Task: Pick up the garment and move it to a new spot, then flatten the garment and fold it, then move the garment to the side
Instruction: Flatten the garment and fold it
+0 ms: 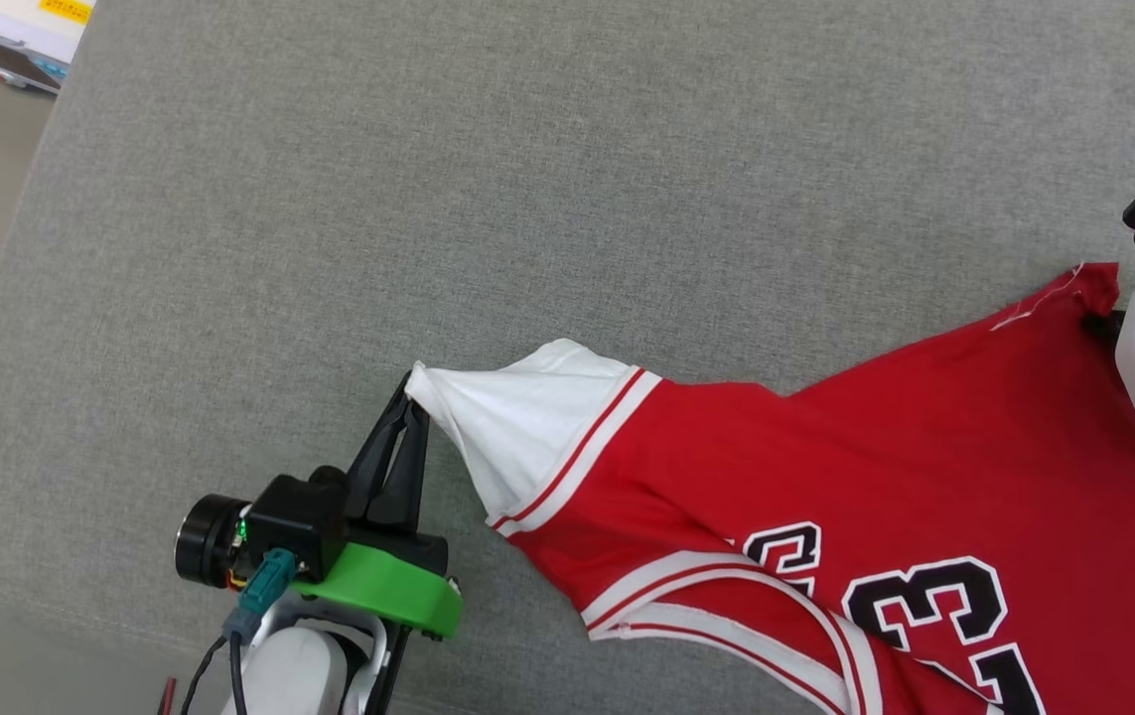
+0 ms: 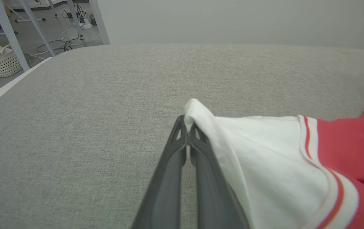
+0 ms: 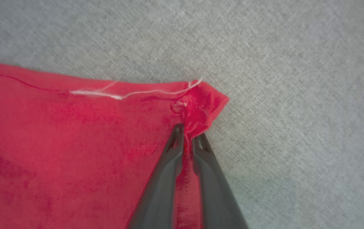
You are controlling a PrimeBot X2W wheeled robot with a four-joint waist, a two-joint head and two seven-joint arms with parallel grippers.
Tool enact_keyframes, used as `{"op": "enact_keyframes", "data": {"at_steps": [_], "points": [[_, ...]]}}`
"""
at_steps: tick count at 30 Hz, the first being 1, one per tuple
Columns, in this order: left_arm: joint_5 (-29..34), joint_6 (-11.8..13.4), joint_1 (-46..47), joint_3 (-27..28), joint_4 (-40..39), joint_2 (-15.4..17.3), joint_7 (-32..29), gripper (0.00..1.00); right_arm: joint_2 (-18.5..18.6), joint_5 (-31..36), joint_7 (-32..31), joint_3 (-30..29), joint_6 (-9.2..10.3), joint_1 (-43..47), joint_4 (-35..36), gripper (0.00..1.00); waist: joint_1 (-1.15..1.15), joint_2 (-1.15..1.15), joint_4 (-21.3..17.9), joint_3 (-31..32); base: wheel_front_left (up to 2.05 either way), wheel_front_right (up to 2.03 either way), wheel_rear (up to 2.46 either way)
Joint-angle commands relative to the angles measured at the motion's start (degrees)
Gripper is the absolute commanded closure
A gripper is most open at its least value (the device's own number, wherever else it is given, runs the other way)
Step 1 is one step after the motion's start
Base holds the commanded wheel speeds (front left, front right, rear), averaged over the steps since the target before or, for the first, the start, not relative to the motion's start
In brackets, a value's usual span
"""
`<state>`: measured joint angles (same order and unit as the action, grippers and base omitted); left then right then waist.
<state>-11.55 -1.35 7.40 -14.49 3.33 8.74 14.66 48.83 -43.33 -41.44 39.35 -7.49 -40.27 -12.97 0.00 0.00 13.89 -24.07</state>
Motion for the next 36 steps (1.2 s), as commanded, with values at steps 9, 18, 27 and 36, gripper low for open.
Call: {"op": "enact_keyframes", "data": {"at_steps": [9,18,27,36], "points": [[1.80,-1.10,-0.32,1.71,-1.67,1.58,0.33,1.00,0.24,-1.97,11.02,-2.82,0.00,2.94,2.57,1.00,0.00,0.00,-3.80,6.97,0.00,0.00,0.00],[3.13,-2.81,6.90,2.32,-5.32,5.44,-0.33,1.00,-0.08,-3.36,16.96,-9.53,0.00,3.47,7.54,1.00,0.00,0.00,-6.96,10.24,0.00,0.00,0.00],[3.82,-5.18,26.97,0.26,-7.89,8.90,-4.78,1.00,-2.31,-0.10,19.74,-17.95,0.00,-1.35,11.53,1.00,0.00,0.00,-8.99,7.33,0.00,0.00,0.00],[-0.22,-6.05,50.74,-1.33,-3.24,13.17,-8.25,1.00,-6.33,5.98,20.44,-23.26,0.00,-14.60,12.06,1.00,0.00,0.00,-10.80,-0.74,0.00,0.00,0.00]]}}
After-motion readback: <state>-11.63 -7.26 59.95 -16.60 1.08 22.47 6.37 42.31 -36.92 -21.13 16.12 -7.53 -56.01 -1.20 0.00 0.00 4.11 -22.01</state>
